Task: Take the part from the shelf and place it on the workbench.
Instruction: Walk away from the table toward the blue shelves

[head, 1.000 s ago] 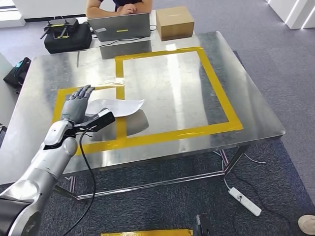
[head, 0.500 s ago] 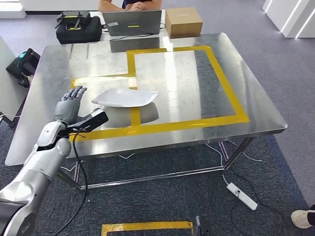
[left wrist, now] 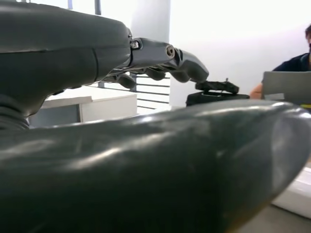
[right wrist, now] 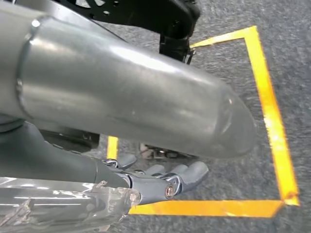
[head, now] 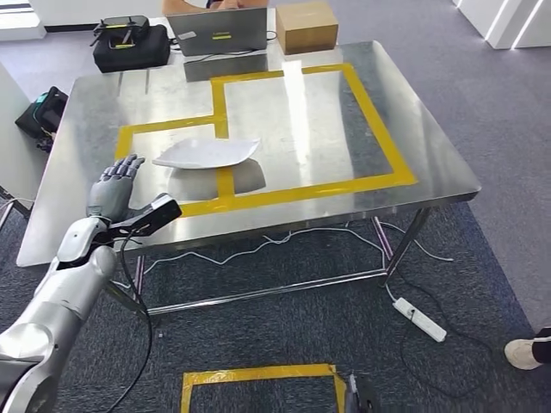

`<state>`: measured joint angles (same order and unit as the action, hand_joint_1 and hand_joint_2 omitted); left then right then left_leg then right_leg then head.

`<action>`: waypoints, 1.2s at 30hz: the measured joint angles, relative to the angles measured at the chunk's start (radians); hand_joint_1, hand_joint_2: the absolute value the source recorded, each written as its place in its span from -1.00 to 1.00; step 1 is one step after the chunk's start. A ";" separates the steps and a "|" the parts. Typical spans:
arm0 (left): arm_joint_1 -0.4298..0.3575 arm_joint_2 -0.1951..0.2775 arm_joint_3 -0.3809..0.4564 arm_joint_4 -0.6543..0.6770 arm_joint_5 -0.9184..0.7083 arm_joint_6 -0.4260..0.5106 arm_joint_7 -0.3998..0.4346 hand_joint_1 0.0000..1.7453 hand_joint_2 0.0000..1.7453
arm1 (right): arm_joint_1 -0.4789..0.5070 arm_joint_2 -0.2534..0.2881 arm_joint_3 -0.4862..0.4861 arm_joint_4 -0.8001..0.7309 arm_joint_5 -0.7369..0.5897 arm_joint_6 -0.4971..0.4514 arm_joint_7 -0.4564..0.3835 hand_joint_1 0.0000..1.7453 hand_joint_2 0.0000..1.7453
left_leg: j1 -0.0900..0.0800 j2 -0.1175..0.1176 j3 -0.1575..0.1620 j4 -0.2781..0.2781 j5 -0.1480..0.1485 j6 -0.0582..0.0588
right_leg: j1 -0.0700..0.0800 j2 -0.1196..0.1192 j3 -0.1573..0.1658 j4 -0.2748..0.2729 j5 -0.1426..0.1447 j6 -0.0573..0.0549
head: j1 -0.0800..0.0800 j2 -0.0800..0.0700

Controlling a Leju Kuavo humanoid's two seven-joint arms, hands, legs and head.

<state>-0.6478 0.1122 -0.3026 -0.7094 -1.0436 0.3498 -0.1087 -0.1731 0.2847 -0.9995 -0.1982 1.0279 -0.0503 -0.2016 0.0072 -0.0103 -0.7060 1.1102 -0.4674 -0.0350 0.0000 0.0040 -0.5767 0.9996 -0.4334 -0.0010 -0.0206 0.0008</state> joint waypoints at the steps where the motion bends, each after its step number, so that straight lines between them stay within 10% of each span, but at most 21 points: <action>1: 0.002 0.002 0.001 0.000 0.001 0.000 0.000 -1.00 -1.00 | 0.001 0.000 0.000 0.000 0.000 0.000 0.000 -1.00 -1.00 | 0.001 0.000 -0.018 0.068 -0.044 -0.004 | 0.000 0.000 -0.014 0.000 0.012 -0.001 | -0.001 0.000; 4: 0.011 0.007 0.004 0.000 0.002 0.000 0.000 -1.00 -1.00 | 0.004 -0.002 0.000 0.000 -0.001 0.001 0.000 -1.00 -1.00 | 0.005 0.000 -0.013 0.168 -0.054 -0.012 | -0.002 -0.004 -0.060 0.001 0.049 0.003 | -0.001 0.000; 6: 0.014 0.009 0.005 -0.002 0.003 0.000 0.000 -1.00 -1.00 | 0.003 -0.002 0.000 0.000 -0.001 0.001 0.000 -1.00 -1.00 | 0.009 0.001 0.068 0.082 -0.005 -0.017 | -0.005 -0.005 -0.090 0.005 0.072 0.011 | -0.001 0.000; 10: 0.012 0.008 0.006 -0.013 0.003 0.000 -0.001 -1.00 -1.00 | 0.003 -0.004 0.000 -0.002 -0.003 0.001 -0.001 -1.00 -1.00 | 0.005 -0.002 0.199 -0.116 -0.032 0.003 | -0.003 -0.006 -0.123 0.009 0.114 0.035 | -0.003 0.000; 13: 0.020 0.009 0.007 -0.015 0.003 -0.003 -0.001 -1.00 -1.00 | 0.009 -0.007 0.000 -0.002 -0.005 0.004 -0.002 -1.00 -1.00 | 0.005 0.002 0.172 -0.118 -0.005 0.033 | -0.007 -0.004 -0.138 0.016 0.106 0.052 | -0.002 0.000; 16: 0.028 0.015 0.010 -0.024 0.003 -0.006 -0.001 -1.00 -1.00 | 0.012 -0.013 0.000 -0.002 -0.006 0.015 -0.001 -1.00 -1.00 | 0.005 0.004 0.131 -0.118 0.034 0.048 | -0.009 -0.004 -0.185 0.179 -0.045 0.063 | 0.005 0.000; 18: 0.038 0.024 0.016 -0.031 0.003 -0.009 -0.001 -1.00 -1.00 | 0.013 -0.019 0.001 -0.002 -0.006 0.023 -0.001 -1.00 -1.00 | 0.002 0.004 0.100 -0.117 0.059 0.048 | -0.008 -0.004 -0.196 0.299 -0.092 0.064 | 0.006 0.000; 21: 0.052 0.039 0.023 -0.047 0.005 -0.013 -0.001 -1.00 -1.00 | 0.015 -0.029 0.003 -0.002 -0.007 0.029 -0.002 -1.00 -1.00 | -0.001 0.004 0.056 -0.116 0.095 0.044 | -0.005 -0.003 -0.094 0.243 -0.044 0.053 | 0.006 0.000; 23: 0.057 0.047 0.028 -0.062 0.006 -0.015 -0.001 -1.00 -1.00 | 0.011 -0.034 0.007 -0.002 -0.007 0.032 -0.003 -1.00 -1.00 | -0.003 0.003 0.036 -0.115 0.117 0.036 | 0.000 -0.002 0.023 0.096 -0.056 0.042 | 0.005 0.000; 25: 0.061 0.056 0.034 -0.075 0.007 -0.018 -0.001 -1.00 -1.00 | 0.008 -0.038 0.010 -0.003 -0.006 0.037 -0.005 -1.00 -1.00 | -0.002 0.004 0.031 -0.120 0.137 0.024 | 0.006 0.000 0.069 0.013 -0.078 0.035 | 0.005 0.000; 28: 0.078 0.071 0.043 -0.089 0.010 -0.021 0.000 -1.00 -1.00 | 0.011 -0.043 0.014 -0.003 -0.006 0.045 -0.006 -1.00 -1.00 | 0.003 0.005 0.024 -0.122 0.135 0.004 | 0.006 -0.001 0.050 0.001 -0.048 0.014 | 0.008 0.000; 33: 0.122 0.095 0.063 -0.105 0.026 -0.015 0.001 -1.00 -1.00 | 0.020 -0.054 0.015 -0.003 -0.004 0.057 -0.007 -1.00 -1.00 | 0.005 0.005 -0.040 0.140 -0.066 -0.016 | 0.001 -0.003 -0.019 -0.002 0.021 -0.002 | 0.000 0.000; 36: 0.154 0.106 0.076 -0.113 0.030 -0.009 0.001 -1.00 -1.00 | 0.026 -0.061 0.016 -0.003 -0.001 0.063 -0.007 -1.00 -1.00 | 0.010 0.005 0.030 0.121 -0.013 -0.022 | -0.002 -0.004 -0.068 0.000 0.058 0.006 | 0.000 0.000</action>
<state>-0.4938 0.2182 -0.2270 -0.8223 -1.0133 0.3412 -0.1080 -0.1475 0.2236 -0.9835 -0.2010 1.0268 0.0124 -0.2088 0.0168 -0.0051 -0.6756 1.2316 -0.4807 -0.0568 -0.0020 0.0002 -0.6448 1.0000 -0.3753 0.0053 -0.0208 0.0008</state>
